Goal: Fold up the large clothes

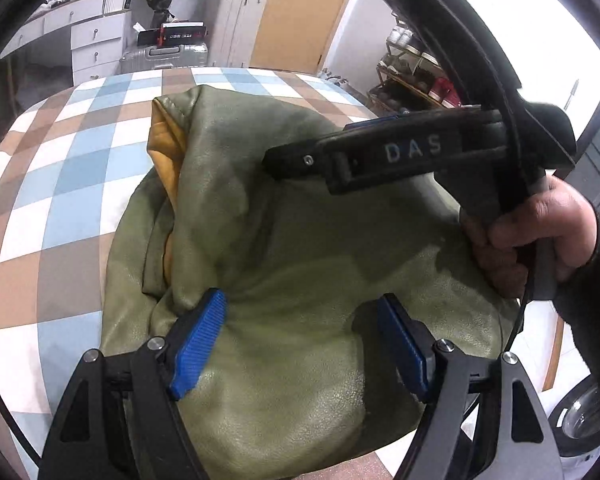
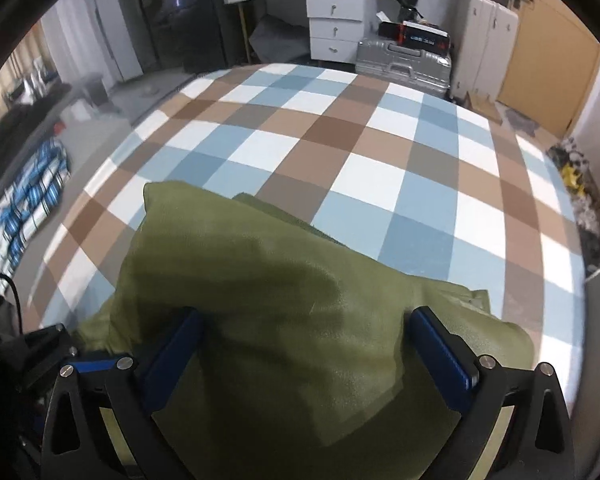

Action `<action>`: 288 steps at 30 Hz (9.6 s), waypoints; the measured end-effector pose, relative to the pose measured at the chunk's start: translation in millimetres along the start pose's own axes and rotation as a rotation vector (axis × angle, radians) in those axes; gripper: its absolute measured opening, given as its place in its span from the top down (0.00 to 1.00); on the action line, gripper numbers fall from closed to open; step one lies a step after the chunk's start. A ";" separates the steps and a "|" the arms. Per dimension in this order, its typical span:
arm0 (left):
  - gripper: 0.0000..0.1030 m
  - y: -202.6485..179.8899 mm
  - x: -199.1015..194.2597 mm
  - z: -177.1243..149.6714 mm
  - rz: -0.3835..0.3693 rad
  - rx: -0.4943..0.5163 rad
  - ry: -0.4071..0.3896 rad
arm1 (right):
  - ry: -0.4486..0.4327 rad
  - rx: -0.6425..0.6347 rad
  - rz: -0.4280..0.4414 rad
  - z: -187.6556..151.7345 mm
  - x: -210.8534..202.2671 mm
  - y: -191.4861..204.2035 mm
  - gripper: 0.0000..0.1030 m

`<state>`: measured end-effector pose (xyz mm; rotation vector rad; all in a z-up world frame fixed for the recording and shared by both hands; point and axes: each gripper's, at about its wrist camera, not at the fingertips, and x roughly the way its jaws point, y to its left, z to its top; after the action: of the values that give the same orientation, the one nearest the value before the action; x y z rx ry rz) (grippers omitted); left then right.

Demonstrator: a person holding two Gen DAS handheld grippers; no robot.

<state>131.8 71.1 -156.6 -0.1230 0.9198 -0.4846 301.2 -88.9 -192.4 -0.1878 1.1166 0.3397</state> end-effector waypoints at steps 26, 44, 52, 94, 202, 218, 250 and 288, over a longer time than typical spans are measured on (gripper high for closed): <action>0.27 -42.2 -51.2 109.4 0.053 0.081 -0.024 | -0.321 0.273 0.173 -165.6 -96.7 -8.9 0.21; 0.27 6.4 54.5 119.9 0.034 -0.022 0.238 | -0.751 0.418 0.350 -224.9 -167.6 -16.6 0.07; 0.27 -24.7 -44.7 70.7 0.052 0.078 0.007 | -1.027 0.213 0.123 -227.5 -251.1 39.8 0.00; 0.01 -13.4 -41.3 8.9 0.169 0.090 -0.214 | -0.431 0.411 0.149 -141.5 -157.4 -1.2 0.89; 0.14 -44.0 -37.7 7.5 -0.180 0.050 0.023 | -0.234 0.340 0.207 -88.9 -124.7 -48.3 0.81; 0.14 -44.0 -8.8 -1.3 -0.087 0.074 0.112 | -0.114 0.546 0.327 -171.9 -85.6 -36.6 0.95; 0.14 -34.1 -46.7 30.7 -0.175 0.171 0.077 | -0.234 0.409 0.386 -166.2 -123.8 -9.9 0.93; 0.28 73.3 57.9 47.5 -0.437 -0.269 0.360 | -0.025 0.633 0.457 -143.8 -47.9 -118.1 0.30</action>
<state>224.2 105.1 -192.5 -0.5013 1.3180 -0.8021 203.0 -252.7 -213.6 0.6380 1.1856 0.3733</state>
